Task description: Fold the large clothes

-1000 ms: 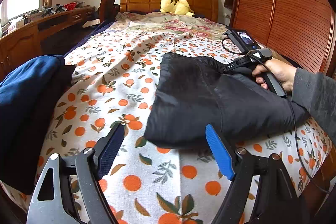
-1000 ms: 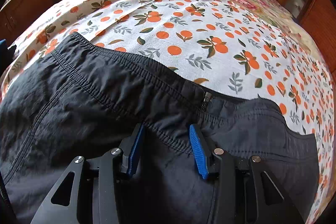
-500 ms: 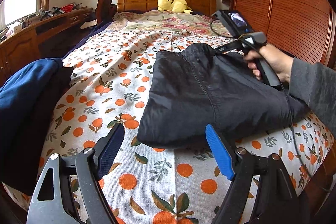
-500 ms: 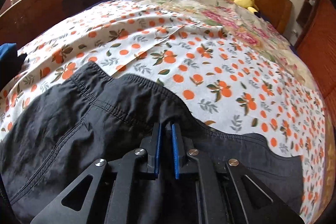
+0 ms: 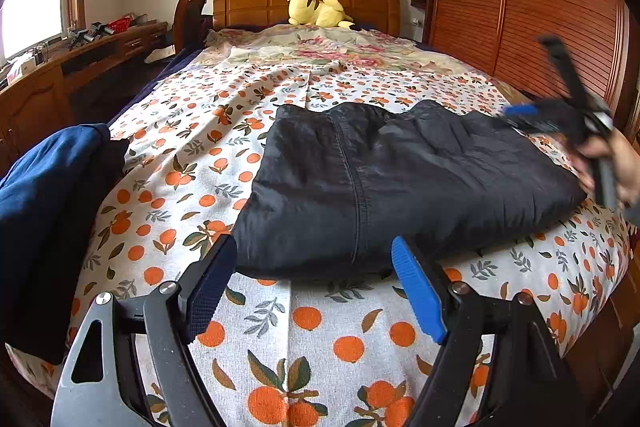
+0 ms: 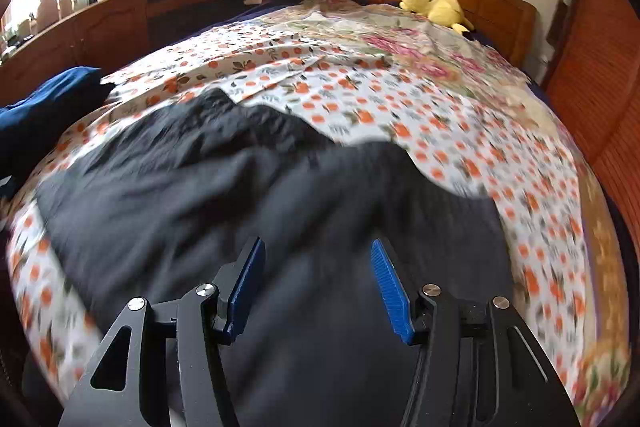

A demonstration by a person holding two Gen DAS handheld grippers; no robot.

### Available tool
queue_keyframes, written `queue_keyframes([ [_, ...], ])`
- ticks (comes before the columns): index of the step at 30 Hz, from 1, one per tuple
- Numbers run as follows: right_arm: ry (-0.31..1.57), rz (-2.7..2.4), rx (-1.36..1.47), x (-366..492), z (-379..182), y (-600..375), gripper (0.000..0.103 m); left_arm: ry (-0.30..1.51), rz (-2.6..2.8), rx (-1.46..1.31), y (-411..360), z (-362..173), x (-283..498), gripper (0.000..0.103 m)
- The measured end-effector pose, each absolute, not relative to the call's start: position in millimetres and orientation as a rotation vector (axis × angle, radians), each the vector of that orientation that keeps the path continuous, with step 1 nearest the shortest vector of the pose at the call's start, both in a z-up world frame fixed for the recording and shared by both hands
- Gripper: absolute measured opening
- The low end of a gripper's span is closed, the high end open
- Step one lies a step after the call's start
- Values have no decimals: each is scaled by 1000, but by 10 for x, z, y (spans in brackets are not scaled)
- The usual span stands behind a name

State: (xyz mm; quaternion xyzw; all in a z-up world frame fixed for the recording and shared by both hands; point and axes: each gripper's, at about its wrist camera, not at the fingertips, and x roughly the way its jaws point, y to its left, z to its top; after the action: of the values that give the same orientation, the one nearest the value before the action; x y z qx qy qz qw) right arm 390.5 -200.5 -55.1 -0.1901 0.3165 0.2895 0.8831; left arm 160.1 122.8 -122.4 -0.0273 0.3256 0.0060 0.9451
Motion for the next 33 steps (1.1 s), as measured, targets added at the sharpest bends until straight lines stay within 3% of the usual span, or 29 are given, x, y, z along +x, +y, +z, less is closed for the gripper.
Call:
queue_keyframes([
  [14,662,363,-249,3359,-889,-3348,60,697,41,-73,1261,-1377,1689,80],
  [27,754,375,-69,3677,-1400,-3497,73,758,128,-87,1520,-1548,1935,80],
  [33,741,377,-48,3690,-1465,-3575,73,770,146,-116,1600,-1558,2075,80],
])
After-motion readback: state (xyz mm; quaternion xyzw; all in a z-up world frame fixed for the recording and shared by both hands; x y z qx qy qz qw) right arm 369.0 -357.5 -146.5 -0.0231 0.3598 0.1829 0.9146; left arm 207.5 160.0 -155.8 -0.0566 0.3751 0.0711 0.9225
